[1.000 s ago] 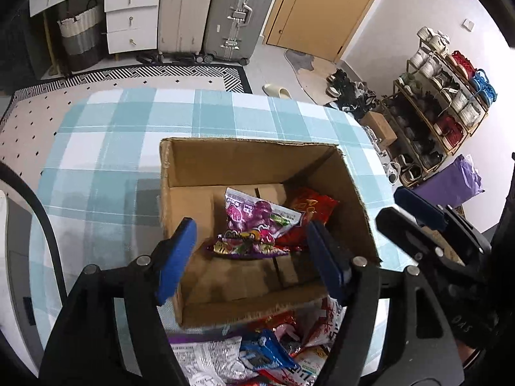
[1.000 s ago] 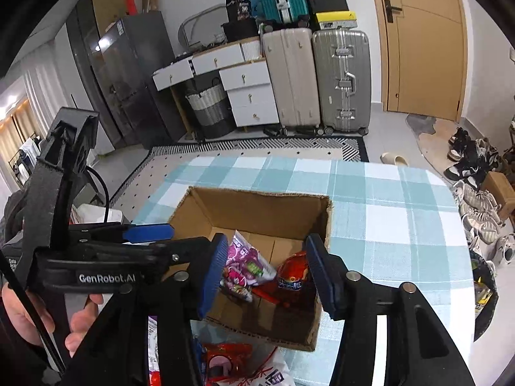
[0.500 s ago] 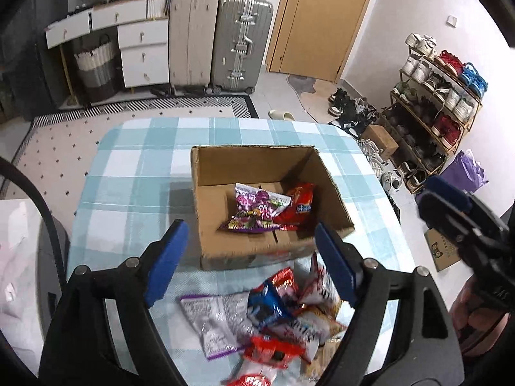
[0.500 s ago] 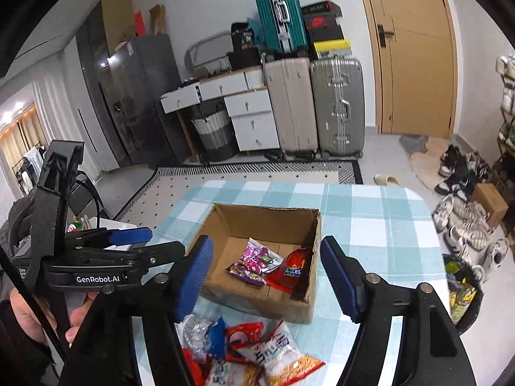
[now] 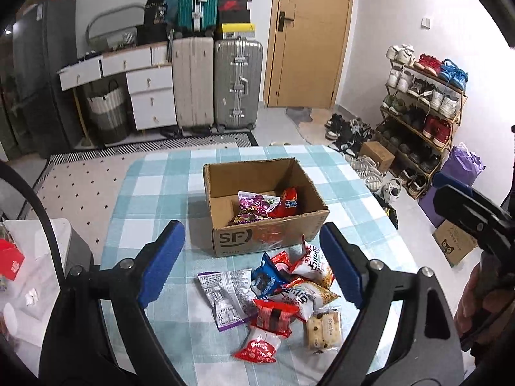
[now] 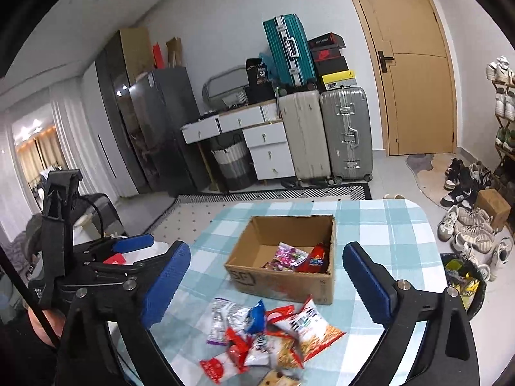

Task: Organize snacks
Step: 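Withdraw both grippers from the box back toward the snack pile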

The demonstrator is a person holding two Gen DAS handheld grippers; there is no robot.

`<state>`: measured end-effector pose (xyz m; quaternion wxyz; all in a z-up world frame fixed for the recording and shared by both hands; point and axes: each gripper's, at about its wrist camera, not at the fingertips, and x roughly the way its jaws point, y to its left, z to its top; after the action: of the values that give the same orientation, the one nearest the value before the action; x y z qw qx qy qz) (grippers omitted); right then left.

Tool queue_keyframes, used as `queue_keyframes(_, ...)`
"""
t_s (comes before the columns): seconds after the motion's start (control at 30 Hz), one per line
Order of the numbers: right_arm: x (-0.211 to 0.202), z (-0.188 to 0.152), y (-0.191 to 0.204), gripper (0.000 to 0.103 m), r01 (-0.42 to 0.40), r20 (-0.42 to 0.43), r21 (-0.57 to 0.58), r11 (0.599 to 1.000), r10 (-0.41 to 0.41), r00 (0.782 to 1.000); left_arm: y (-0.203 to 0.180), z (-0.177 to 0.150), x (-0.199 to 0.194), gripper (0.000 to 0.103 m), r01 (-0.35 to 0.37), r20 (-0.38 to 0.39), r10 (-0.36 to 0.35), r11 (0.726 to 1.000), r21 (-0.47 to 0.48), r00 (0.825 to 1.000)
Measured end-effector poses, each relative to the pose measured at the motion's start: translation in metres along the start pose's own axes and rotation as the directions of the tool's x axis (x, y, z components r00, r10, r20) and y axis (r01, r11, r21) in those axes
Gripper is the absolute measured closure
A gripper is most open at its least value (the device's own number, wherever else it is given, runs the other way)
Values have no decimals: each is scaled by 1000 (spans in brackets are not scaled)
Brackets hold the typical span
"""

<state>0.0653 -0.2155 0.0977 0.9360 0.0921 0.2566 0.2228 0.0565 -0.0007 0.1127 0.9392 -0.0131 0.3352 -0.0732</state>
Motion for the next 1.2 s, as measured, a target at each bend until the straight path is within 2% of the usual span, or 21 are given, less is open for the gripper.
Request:
queue_keyframes(0.17, -25, -18, 2, 0, -28, 25, 20, 999, 28, 999, -8, -25, -35, 15, -27, 69, 24, 999, 35, 997)
queue_keyframes(0.23, -31, -30, 2, 0, -24, 31, 10, 1000, 24, 999, -8, -39, -48, 2, -18, 99, 16, 1000, 19, 995)
queue_keyframes(0.27, -32, -36, 2, 0, -27, 31, 6, 1000, 26, 999, -8, -47, -54, 0, -21, 119, 20, 1000, 12, 993)
queue_keyframes(0.37, -37, -56, 0, 0, -22, 37, 7, 1000, 21, 999, -7, -68, -62, 1, -41, 151, 41, 999, 2, 988)
queue_keyframes(0.53, -36, -90, -9, 0, -1, 30, 9, 1000, 1, 1000, -3, -103, -53, 1, -49, 144, 50, 999, -10, 988)
queue_keyframes(0.77, -25, -134, -18, 0, 15, 51, -35, 999, -13, 999, 3, -143, -8, 1, -63, 86, 64, 998, -23, 994)
queue_keyframes(0.83, -18, -143, -21, 0, 16, 44, -30, 999, -14, 999, 4, -152, 6, 1, -102, 75, 104, 994, -23, 992)
queue_keyframes(0.87, -15, -148, -24, 0, 14, 35, -23, 1000, -14, 999, 3, -157, 10, 1, -121, 72, 122, 993, -18, 990)
queue_keyframes(1.03, -3, -159, -32, 0, -3, -25, 17, 1000, 4, 1000, -2, -168, 35, 1, -106, 47, 104, 993, 43, 993)
queue_keyframes(1.1, 5, -163, -33, 0, 0, -69, 19, 1000, 1, 998, -3, -172, 47, 1, -96, 4, 96, 994, 47, 995)
queue_keyframes(1.2, 9, -166, -34, 0, 11, -88, 18, 1000, -10, 996, -3, -181, 65, 1, -88, -63, 92, 995, 50, 994)
